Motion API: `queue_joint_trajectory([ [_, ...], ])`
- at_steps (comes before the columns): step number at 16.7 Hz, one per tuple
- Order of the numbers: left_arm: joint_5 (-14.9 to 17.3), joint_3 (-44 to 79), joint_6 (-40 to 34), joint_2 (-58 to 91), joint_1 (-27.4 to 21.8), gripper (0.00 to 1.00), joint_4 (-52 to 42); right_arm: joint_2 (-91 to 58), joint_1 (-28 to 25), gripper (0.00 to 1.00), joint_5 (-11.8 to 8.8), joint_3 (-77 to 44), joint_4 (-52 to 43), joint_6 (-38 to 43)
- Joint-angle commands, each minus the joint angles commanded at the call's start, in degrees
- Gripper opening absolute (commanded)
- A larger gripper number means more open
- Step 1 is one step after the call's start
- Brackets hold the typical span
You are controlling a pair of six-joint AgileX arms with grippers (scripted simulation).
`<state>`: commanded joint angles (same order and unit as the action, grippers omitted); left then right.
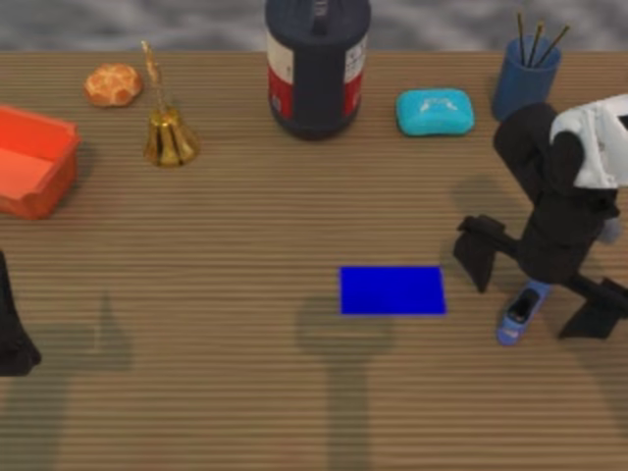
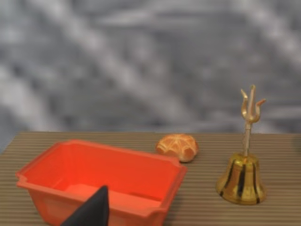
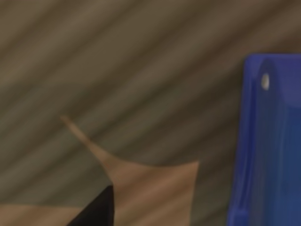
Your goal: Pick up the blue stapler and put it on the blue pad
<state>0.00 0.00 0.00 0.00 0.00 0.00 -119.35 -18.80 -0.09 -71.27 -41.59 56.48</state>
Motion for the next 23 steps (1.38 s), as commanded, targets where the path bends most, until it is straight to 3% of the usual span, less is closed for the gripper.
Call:
queue_joint_trajectory([
  [11,0.0,0.0,0.0,0.0,0.0,1.00,0.0,0.0,0.0,0.02,0.0,0.0,0.0,0.0],
  [23,0.0,0.0,0.0,0.0,0.0,1.00,0.0,1.1,0.1,0.00,0.2,-1.7,-2.6,0.0],
])
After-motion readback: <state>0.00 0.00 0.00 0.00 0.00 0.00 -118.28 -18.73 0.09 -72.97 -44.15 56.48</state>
